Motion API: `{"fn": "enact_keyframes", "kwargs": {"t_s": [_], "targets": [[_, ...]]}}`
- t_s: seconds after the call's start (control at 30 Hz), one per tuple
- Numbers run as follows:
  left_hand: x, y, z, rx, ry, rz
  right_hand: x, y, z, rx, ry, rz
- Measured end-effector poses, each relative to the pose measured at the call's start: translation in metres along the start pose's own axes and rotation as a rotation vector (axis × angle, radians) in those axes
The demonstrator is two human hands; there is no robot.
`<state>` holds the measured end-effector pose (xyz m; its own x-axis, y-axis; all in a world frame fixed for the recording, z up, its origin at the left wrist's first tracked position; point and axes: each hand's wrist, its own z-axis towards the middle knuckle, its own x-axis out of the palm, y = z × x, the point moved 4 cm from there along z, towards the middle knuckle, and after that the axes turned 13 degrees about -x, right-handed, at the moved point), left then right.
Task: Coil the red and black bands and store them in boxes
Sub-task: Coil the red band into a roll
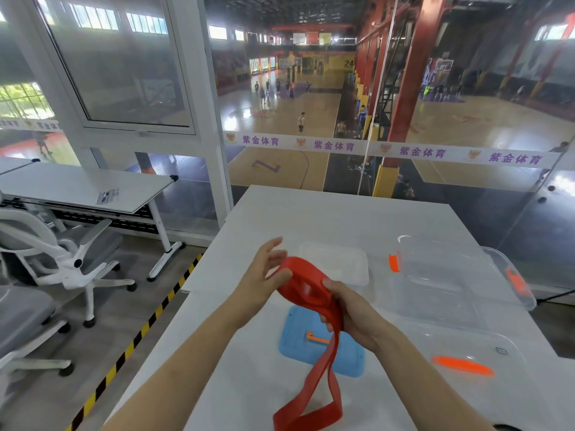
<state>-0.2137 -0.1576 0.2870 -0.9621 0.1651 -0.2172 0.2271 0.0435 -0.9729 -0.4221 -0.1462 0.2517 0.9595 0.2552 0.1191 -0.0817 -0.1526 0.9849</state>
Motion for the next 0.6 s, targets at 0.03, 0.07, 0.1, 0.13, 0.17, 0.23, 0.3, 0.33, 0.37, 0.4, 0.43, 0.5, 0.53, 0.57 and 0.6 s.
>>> {"fn": "enact_keyframes", "kwargs": {"t_s": [0.03,0.07,0.1,0.13,0.17,0.23,0.3,0.33,0.37,0.4,0.43,0.5,0.53,0.57,0.6], "targets": [[0.008,0.008,-0.005,-0.034,-0.021,-0.111,0.002,0.002,-0.001,-0.002,-0.007,0.064],[0.018,0.016,-0.008,-0.068,-0.038,-0.205,0.003,0.003,-0.001,0.003,-0.008,0.111],[0.028,0.02,-0.012,-0.108,-0.053,-0.31,0.005,0.003,-0.001,0.012,-0.002,0.138],[0.037,0.021,-0.015,-0.152,-0.078,-0.421,0.007,0.004,-0.001,0.017,0.009,0.152],[0.043,0.02,-0.016,-0.201,-0.11,-0.521,0.008,0.004,-0.001,0.015,0.023,0.168],[0.051,0.02,-0.016,-0.272,-0.148,-0.689,0.01,0.005,-0.001,0.001,0.043,0.21],[0.056,0.018,-0.016,-0.322,-0.166,-0.792,0.011,0.005,0.0,-0.008,0.048,0.242],[0.058,0.017,-0.016,-0.332,-0.175,-0.819,0.012,0.004,0.0,-0.011,0.054,0.251],[0.058,0.014,-0.016,-0.338,-0.183,-0.837,0.013,0.003,-0.001,-0.013,0.071,0.254],[0.058,0.012,-0.014,-0.34,-0.183,-0.868,0.014,0.002,-0.002,-0.013,0.099,0.246],[0.058,0.009,-0.011,-0.347,-0.176,-0.89,0.014,0.0,-0.003,-0.007,0.134,0.227],[0.058,0.004,-0.006,-0.344,-0.169,-0.912,0.015,-0.006,-0.005,0.028,0.195,0.172],[0.058,0.002,-0.004,-0.33,-0.171,-0.913,0.014,-0.009,-0.005,0.044,0.217,0.153],[0.057,0.001,0.0,-0.314,-0.177,-0.911,0.014,-0.011,-0.006,0.055,0.233,0.145],[0.056,-0.001,0.001,-0.293,-0.184,-0.902,0.013,-0.012,-0.006,0.062,0.245,0.143]]}}
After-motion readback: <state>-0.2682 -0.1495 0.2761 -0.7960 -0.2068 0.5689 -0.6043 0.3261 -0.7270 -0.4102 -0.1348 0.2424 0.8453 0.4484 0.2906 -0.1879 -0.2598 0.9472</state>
